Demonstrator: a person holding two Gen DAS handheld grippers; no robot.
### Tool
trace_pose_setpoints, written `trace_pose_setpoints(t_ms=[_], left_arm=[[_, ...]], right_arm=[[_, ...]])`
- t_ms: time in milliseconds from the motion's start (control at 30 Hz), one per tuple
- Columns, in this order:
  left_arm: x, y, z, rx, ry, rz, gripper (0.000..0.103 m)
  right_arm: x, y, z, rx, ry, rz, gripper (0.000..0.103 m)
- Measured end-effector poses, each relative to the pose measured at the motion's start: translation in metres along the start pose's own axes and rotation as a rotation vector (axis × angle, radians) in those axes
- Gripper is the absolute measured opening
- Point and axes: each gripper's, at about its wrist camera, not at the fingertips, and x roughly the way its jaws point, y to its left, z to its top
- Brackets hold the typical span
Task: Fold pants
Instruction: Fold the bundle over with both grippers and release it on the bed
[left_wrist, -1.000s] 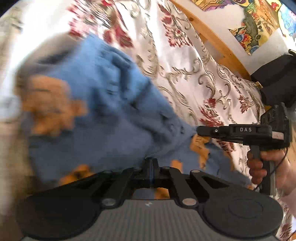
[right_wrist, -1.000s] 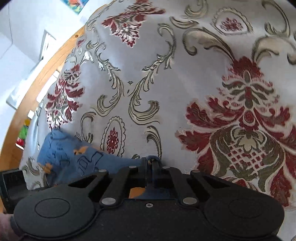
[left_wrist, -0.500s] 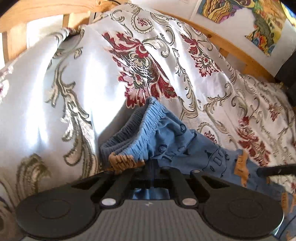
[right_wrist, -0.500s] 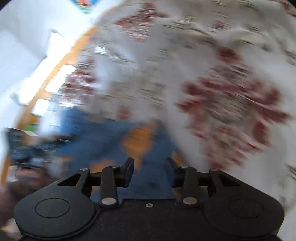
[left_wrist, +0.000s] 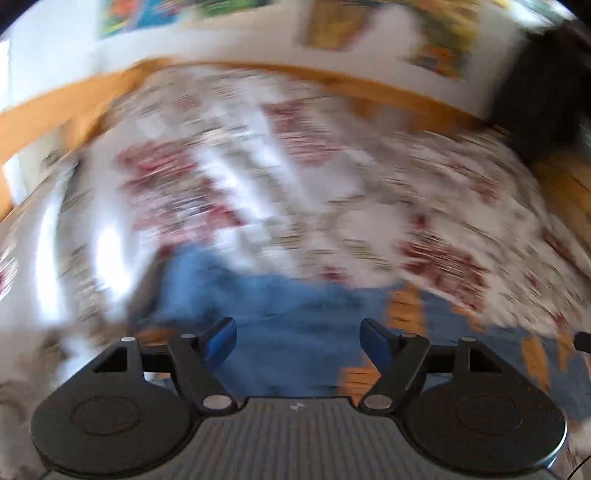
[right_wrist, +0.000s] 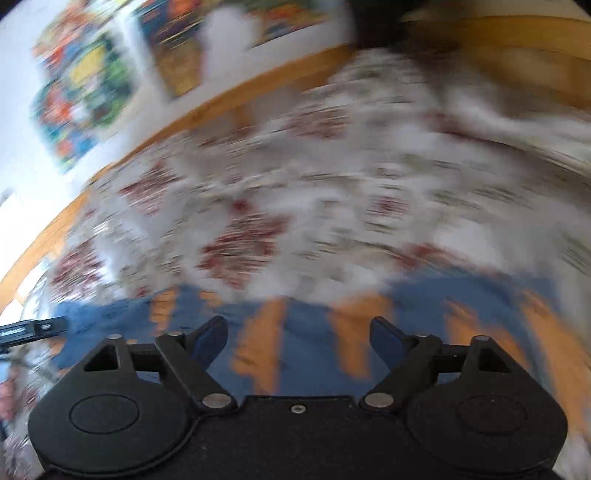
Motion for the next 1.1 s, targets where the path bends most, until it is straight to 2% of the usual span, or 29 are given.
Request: trace_pose_setpoints(t_ms=[100,200,267,400,500,567,667,767,867,933,967,1033,1067,1100], left_arm=[[0.007,-0.051,0.009,0.086,0.013,-0.139,0.085],[0.017,-0.115,0.022,0.201,0.046,-0.311,0.087],[0.02,-0.164,0.03,0.328,0.076,-0.401,0.089],[0.023,-0.258,0.05,0.572,0.219,-0.482,0.089],[0.028,-0.316,0.066,0.664,0.323,-0.499,0.091],[0.037,-0.348,0.071,0.692,0.367,-0.544,0.094],[0.058,-0.385,0.065,0.769,0.36,-0.614,0.094],[0.093,-0.417,0.052,0.843,0.379,-0.705,0.085],[0.131,-0.436,0.038,0.858,0.497,-0.77,0.079],[0.152,-0.441,0.029,0.87,0.555,-0.785,0.077],[0.159,-0.443,0.026,0.881,0.571,-0.794,0.077],[0.169,-0.445,0.02,0.891,0.586,-0.809,0.077],[0.174,-0.445,0.017,0.887,0.591,-0.813,0.077],[0.176,-0.444,0.015,0.879,0.591,-0.817,0.077]], right_arm=[[-0.035,-0.016,-0.029,0.069,-0.078,-0.169,0.095],[-0.057,-0.031,-0.044,0.097,-0.099,-0.247,0.096],[-0.066,-0.042,-0.048,0.128,-0.112,-0.266,0.096],[-0.078,-0.063,-0.052,0.19,-0.155,-0.299,0.098],[-0.083,-0.079,-0.053,0.277,-0.154,-0.289,0.098],[-0.082,-0.092,-0.054,0.373,-0.141,-0.223,0.095],[-0.082,-0.108,-0.057,0.489,-0.129,-0.124,0.089],[-0.08,-0.122,-0.061,0.569,-0.106,-0.105,0.082],[-0.08,-0.129,-0.062,0.601,-0.113,-0.121,0.075],[-0.078,-0.134,-0.063,0.639,-0.126,-0.119,0.072],[-0.077,-0.137,-0.063,0.66,-0.129,-0.116,0.068],[-0.075,-0.14,-0.064,0.681,-0.132,-0.129,0.055],[-0.073,-0.142,-0.065,0.699,-0.129,-0.141,0.045],[-0.071,-0.145,-0.067,0.719,-0.129,-0.148,0.041]])
